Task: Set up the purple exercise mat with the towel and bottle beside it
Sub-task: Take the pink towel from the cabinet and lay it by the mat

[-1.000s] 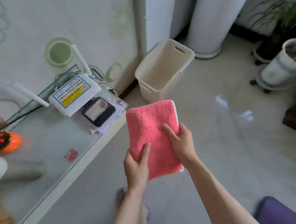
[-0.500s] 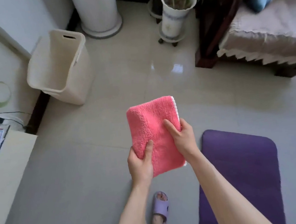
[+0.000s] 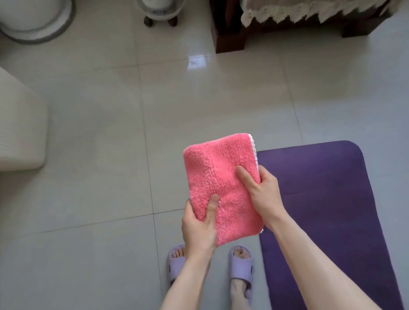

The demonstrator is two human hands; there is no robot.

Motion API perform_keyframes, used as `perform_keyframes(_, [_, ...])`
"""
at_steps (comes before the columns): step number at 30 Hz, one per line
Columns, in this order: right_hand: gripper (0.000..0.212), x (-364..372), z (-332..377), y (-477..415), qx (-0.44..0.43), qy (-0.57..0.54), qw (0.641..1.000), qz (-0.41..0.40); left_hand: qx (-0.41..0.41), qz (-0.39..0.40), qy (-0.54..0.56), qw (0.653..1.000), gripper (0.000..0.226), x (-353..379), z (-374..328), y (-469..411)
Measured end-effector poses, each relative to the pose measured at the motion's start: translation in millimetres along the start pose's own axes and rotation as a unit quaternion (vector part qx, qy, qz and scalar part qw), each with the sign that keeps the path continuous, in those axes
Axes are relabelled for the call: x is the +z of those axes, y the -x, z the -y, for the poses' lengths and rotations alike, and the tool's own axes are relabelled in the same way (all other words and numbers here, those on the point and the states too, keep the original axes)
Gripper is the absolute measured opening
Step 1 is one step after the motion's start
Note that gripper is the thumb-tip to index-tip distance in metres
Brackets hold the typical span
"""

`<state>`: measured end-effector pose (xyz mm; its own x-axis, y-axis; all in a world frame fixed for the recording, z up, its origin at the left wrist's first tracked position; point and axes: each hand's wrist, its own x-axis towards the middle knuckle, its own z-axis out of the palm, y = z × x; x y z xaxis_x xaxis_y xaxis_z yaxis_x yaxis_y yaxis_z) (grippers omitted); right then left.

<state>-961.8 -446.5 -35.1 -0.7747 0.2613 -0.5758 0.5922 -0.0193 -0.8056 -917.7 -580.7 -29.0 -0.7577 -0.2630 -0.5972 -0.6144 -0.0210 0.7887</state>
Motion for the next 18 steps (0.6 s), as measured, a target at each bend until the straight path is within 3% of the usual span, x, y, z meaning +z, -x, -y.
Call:
perform_keyframes(10, [0.021,-54.4,-119.5,-116.9,0.033,-0.002,0.999,0.014,-0.029,-0.005,-0.038,0.999,0.03,99.6,114.4,-74.8])
perform_keyframes(18, [0.022,-50.1,-241.0,-207.1,0.038,-0.017,0.999,0.011,-0.028,0.006,-0.062,0.998,0.038,137.8,234.0,-162.5])
